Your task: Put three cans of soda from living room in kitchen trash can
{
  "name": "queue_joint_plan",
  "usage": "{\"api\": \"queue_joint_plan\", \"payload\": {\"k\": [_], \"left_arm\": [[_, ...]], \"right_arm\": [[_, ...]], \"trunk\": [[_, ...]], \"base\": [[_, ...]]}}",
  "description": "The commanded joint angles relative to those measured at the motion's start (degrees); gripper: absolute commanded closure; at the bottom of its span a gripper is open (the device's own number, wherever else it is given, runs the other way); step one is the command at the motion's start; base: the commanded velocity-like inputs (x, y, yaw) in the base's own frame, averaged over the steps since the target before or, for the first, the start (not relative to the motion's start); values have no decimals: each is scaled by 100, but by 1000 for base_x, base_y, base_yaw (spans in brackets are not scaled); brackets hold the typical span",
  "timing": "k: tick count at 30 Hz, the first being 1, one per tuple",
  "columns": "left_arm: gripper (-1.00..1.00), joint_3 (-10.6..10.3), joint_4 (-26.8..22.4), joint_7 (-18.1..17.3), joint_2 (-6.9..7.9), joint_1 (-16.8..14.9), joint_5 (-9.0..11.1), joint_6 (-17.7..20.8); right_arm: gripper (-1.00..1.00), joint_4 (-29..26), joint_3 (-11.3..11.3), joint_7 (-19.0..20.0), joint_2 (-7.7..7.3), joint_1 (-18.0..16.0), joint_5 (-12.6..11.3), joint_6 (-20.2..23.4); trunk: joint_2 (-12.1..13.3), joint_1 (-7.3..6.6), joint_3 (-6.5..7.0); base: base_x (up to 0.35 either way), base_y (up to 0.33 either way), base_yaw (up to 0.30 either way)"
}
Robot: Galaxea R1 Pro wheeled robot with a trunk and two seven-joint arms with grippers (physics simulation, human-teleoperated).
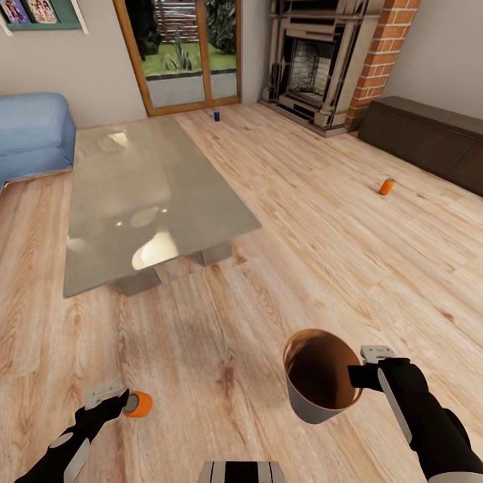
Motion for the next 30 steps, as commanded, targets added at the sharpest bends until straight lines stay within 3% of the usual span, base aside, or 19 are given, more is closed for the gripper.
{"api": "queue_joint_plan", "payload": {"k": [1, 5, 30], "left_arm": [[-100, 0, 0, 0, 0, 0, 0, 1], [-100, 0, 3, 0, 0, 0, -2, 1], [-100, -39, 9, 0, -8, 0, -3, -2]], "right_arm": [[100, -2, 1, 24, 0, -2, -93, 2], [100, -2, 2, 24, 1, -2, -92, 2], [100, -4, 2, 24, 1, -2, -93, 2]], "trunk": [[-42, 22, -18], [-202, 110, -90], [-202, 110, -90]], "base": [[0, 0, 0], [0, 0, 0], [35, -32, 0]]}}
